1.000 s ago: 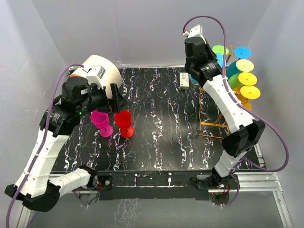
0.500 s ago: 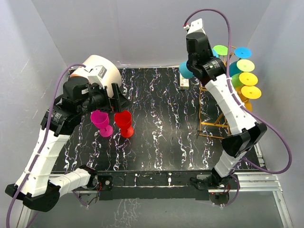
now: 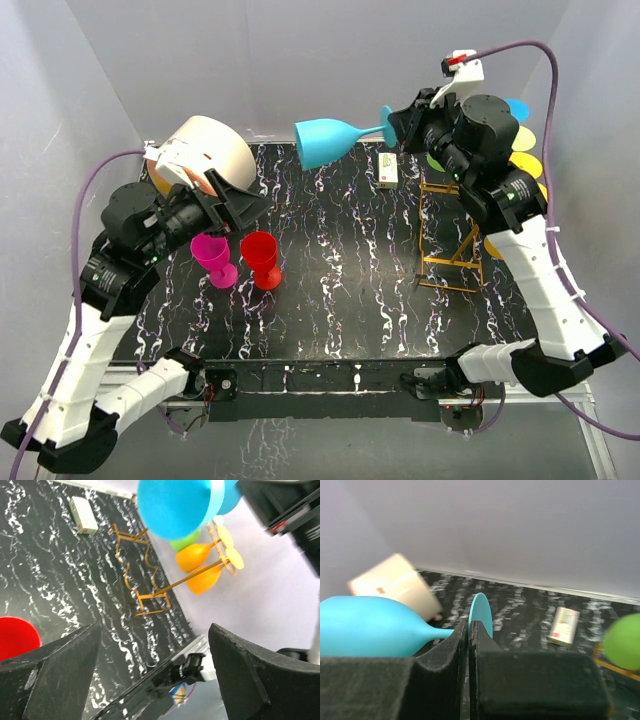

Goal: Take the wine glass off the wine glass rack

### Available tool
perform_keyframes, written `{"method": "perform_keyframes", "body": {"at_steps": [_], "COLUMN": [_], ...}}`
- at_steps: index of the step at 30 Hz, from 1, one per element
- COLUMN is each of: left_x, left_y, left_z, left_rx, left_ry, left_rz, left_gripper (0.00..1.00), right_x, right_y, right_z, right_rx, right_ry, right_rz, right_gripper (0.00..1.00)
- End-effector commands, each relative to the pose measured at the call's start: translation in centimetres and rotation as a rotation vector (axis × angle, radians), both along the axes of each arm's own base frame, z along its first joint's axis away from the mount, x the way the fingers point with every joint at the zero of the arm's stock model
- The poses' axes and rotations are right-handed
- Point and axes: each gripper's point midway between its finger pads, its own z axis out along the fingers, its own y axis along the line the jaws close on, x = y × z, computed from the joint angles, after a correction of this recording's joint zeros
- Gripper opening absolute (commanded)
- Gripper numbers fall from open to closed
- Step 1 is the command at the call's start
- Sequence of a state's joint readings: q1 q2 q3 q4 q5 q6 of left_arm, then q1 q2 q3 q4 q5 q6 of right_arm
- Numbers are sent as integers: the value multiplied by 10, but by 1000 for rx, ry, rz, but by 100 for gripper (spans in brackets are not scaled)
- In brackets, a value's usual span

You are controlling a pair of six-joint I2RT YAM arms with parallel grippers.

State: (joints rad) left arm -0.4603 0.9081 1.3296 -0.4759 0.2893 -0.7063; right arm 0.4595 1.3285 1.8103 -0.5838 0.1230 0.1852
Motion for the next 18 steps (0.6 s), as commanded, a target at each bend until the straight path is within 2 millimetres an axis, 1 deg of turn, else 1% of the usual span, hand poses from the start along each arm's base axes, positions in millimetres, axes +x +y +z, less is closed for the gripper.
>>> {"method": "perform_keyframes", "body": {"at_steps": [1,3,6,8,11,13,17,18], "left_x": [0,-1,0,2,7,9,13,13], "left_y": [0,-6,-16,-22,-27,-28,-27,-27], "left_z": [31,33,36,33,27,25,17,16], "left_rx": [-139,-158,-189,-192,-203,-212,-205,-204], "left_ry": [-28,-16,-9,17,53,60,89,96], "left_rz": [33,2,-48,-67,-78,-75,-52,-51], "left_gripper": [83,83,83,80,71,65,49,43], "right_x": [-31,-42,-52,-57,-64,-67,-71,-71], "right_y": [55,65,73,77,83,82,80,79], "right_z": [28,29,33,32,27,26,21,19], "right_rx": [244,281,328,362,395,404,415,412], "right_ry": [-47,-42,-46,-41,-20,-16,-22,-20], "right_rz": [317,394,458,493,537,543,541,534], "right_gripper": [0,0,0,0,0,0,0,0]}}
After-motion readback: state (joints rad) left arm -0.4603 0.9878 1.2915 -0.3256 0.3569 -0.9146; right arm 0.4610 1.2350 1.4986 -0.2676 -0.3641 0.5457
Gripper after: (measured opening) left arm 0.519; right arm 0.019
